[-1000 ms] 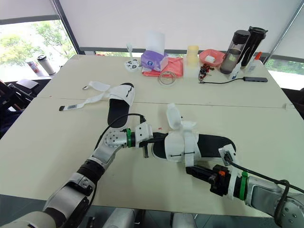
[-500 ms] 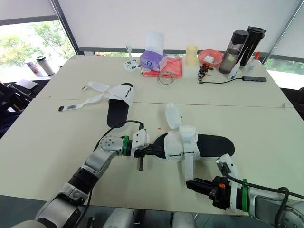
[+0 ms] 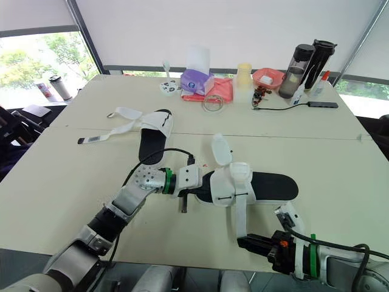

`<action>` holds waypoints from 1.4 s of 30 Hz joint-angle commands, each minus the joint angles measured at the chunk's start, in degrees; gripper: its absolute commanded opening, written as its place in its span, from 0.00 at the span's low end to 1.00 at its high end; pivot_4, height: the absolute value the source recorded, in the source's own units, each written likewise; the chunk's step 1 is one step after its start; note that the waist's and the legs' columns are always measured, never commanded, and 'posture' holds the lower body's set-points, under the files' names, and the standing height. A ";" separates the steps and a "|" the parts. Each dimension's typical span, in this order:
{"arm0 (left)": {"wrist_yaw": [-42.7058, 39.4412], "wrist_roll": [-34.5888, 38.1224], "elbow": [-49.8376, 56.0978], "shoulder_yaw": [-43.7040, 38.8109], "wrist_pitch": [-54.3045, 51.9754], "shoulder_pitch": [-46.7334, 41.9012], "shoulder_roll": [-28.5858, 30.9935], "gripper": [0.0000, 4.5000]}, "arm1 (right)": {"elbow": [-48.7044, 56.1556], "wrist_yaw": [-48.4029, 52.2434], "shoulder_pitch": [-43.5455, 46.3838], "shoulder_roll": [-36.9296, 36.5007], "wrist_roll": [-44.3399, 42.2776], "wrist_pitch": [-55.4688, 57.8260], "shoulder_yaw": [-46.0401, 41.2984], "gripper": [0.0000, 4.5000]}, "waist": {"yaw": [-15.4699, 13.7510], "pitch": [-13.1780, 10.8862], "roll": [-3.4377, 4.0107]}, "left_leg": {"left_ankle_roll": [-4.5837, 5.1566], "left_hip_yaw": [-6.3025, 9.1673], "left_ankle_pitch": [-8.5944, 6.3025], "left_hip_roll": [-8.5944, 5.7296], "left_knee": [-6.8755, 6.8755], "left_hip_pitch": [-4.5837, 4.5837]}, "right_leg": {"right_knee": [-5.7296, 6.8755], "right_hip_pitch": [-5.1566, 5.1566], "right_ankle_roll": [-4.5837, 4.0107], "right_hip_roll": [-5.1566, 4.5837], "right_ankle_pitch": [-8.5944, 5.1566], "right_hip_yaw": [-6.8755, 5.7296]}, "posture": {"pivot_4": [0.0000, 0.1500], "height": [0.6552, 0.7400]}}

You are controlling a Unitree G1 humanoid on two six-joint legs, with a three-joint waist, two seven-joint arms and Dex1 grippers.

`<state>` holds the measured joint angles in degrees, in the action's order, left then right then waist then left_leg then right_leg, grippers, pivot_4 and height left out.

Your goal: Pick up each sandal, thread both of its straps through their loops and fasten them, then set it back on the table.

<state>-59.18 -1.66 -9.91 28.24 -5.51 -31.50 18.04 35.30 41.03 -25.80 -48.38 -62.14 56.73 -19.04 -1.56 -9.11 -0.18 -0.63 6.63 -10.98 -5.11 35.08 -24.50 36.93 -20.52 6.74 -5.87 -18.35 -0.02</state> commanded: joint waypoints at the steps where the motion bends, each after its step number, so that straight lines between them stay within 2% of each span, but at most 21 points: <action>1: -1.66 -5.09 -2.97 4.03 -3.32 1.97 3.24 0.00 | 3.12 2.41 -1.56 -1.66 -1.81 0.37 -2.23 0.00 | 0.17 0.07 -0.02 | 0.02 0.00 0.01 0.00 -0.05 0.01 | 0.00 -0.03 0.00 0.00 -0.06 -0.01 | 1.00 1.00; 11: 1.41 -5.79 -5.84 4.17 -3.22 0.32 2.39 0.00 | 7.69 8.52 -12.09 -6.25 1.57 -0.06 -2.66 0.00 | 0.02 0.29 -0.24 | 0.02 -0.01 -0.05 0.01 -0.01 0.05 | -0.07 0.08 0.03 -0.05 -0.12 -0.04 | 1.00 1.00; 15: 2.20 -5.85 -6.78 4.09 -2.68 -0.02 2.06 0.00 | 8.11 8.98 -12.19 -6.65 0.84 -0.73 -3.79 0.00 | -0.01 0.57 -0.12 | 0.08 -0.02 -0.09 0.04 -0.10 0.02 | -0.36 0.10 0.02 -0.06 -0.13 -0.06 | 1.00 1.00; 19: 2.61 -5.84 -7.09 4.07 -2.32 -0.19 2.02 0.00 | 7.56 7.39 -8.53 -5.83 -8.36 0.26 -7.83 0.00 | -0.11 0.62 -0.06 | 0.26 -0.07 -0.19 0.03 -0.09 -0.04 | -0.61 0.13 0.02 -0.08 -0.11 -0.07 | 1.00 1.00; 23: 2.62 -5.89 -7.39 4.15 -1.72 0.00 2.21 0.00 | 2.42 -1.51 1.60 -7.07 -29.04 -1.63 -11.04 0.00 | 0.13 0.61 -0.09 | 0.26 -0.14 -0.19 0.06 -0.06 0.00 | -0.62 0.22 -0.11 -0.14 -0.02 -0.08 | 1.00 1.00; 26: 2.52 -6.02 -7.81 4.28 -0.98 0.07 2.61 0.00 | -2.13 -9.41 10.06 -7.02 -39.19 -4.02 -7.55 0.00 | 0.81 0.58 -0.14 | 0.29 -0.22 -0.21 0.07 -0.08 -0.01 | -0.68 0.37 -0.14 -0.26 0.00 -0.15 | 1.00 1.00; 31: 2.74 -6.65 -8.27 4.60 0.12 -0.08 2.91 0.00 | -9.65 -22.13 21.43 -3.53 -44.85 -6.88 -0.12 0.00 | 0.85 0.61 -0.07 | 0.36 -0.36 -0.23 0.04 -0.09 -0.03 | -0.80 0.17 -0.19 -0.54 0.03 -0.33 | 1.00 1.00; 33: 3.08 -6.61 -8.18 4.45 0.05 0.03 2.84 0.00 | -13.28 -27.59 26.33 -1.17 -43.64 -7.44 3.28 0.00 | 0.87 0.61 -0.08 | 0.39 -0.38 -0.23 0.01 -0.08 -0.07 | -0.82 0.13 -0.19 -0.56 0.03 -0.34 | 1.00 1.00; 36: 3.35 -6.63 -8.06 4.43 -0.04 0.14 2.76 0.00 | -15.12 -30.62 29.61 0.53 -41.75 -6.74 5.19 0.00 | 0.83 0.59 -0.10 | 0.41 -0.39 -0.22 -0.01 -0.06 -0.08 | -0.82 0.10 -0.19 -0.57 0.04 -0.34 | 1.00 1.00; 39: 3.69 -6.63 -7.77 4.33 -0.15 0.44 2.82 0.00 | -16.51 -32.65 31.20 1.75 -40.21 -6.44 5.95 0.22 | 0.83 0.60 -0.10 | 0.48 -0.38 -0.18 -0.01 -0.07 -0.07 | -0.81 0.09 -0.15 -0.57 0.06 -0.35 | 1.00 1.00; 41: 3.97 -6.63 -7.49 4.18 -0.31 0.77 2.94 0.00 | -16.22 -31.24 30.56 1.32 -38.88 -5.76 4.65 0.42 | 0.82 0.61 -0.08 | 0.47 -0.38 -0.18 -0.01 -0.08 -0.07 | -0.81 0.09 -0.07 -0.57 0.11 -0.35 | 1.00 1.00; 42: 4.10 -6.59 -7.42 4.09 -0.35 0.93 3.01 0.00 | -15.87 -30.86 30.11 0.80 -37.93 -5.77 3.45 0.56 | 0.82 0.61 -0.08 | 0.46 -0.38 -0.19 -0.01 -0.08 -0.07 | -0.80 0.09 -0.05 -0.57 0.12 -0.35 | 1.00 1.00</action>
<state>-56.43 -3.15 -11.45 30.81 -2.77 -33.18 18.53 18.40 9.20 4.52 -46.58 -101.08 50.95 -12.44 -0.74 -8.50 -0.25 -0.20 6.25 -11.19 -5.12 35.00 -24.56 36.13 -20.44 6.70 -6.45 -18.23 -0.37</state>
